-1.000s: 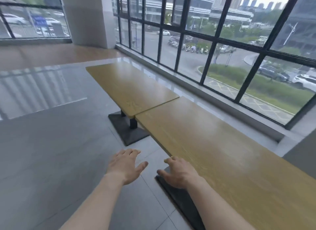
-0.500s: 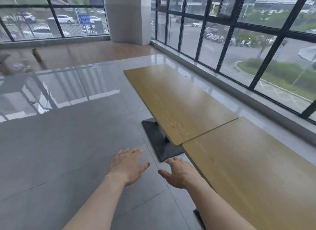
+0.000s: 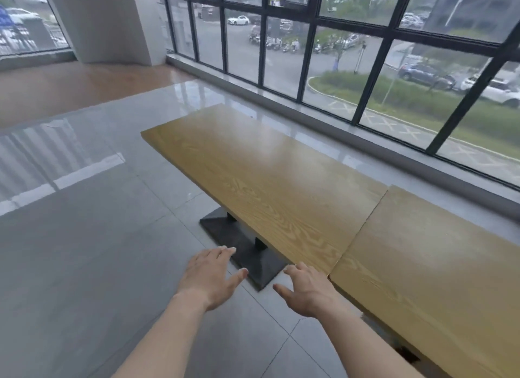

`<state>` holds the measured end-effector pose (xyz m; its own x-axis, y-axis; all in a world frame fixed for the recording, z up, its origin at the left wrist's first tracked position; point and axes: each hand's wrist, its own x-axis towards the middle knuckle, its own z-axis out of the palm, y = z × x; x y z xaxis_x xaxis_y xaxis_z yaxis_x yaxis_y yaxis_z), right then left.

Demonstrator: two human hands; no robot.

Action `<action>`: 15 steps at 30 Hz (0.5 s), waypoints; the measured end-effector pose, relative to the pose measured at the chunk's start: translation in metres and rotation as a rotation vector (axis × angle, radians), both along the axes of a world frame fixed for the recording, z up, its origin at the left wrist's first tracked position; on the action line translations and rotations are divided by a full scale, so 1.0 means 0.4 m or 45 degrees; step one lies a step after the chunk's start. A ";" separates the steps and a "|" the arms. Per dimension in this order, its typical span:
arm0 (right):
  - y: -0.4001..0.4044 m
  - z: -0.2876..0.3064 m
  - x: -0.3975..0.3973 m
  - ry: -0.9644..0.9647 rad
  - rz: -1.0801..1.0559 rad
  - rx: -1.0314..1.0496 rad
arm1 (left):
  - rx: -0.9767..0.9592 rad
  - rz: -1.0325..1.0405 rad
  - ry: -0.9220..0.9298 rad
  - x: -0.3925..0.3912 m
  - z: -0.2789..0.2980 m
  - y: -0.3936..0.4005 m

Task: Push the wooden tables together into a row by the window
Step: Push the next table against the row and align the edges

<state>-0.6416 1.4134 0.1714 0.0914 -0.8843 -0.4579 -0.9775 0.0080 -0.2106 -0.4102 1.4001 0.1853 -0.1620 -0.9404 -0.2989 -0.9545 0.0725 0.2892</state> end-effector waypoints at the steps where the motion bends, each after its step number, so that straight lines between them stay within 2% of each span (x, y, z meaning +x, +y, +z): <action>1: -0.013 -0.005 0.020 0.001 -0.050 -0.004 | -0.003 -0.054 -0.001 0.019 -0.004 -0.040; 9: -0.102 -0.087 0.076 -0.037 -0.479 0.018 | -0.010 -0.436 0.025 0.045 -0.084 -0.323; 15: -0.202 -0.199 0.081 -0.068 -0.716 -0.106 | -0.133 -0.641 0.046 0.001 -0.197 -0.485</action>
<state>-0.6093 1.3326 0.0917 -0.3829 -0.8365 -0.3920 -0.8154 0.5055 -0.2820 -0.4098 1.2062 0.1066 -0.6108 -0.7678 -0.1935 -0.7834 0.5507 0.2881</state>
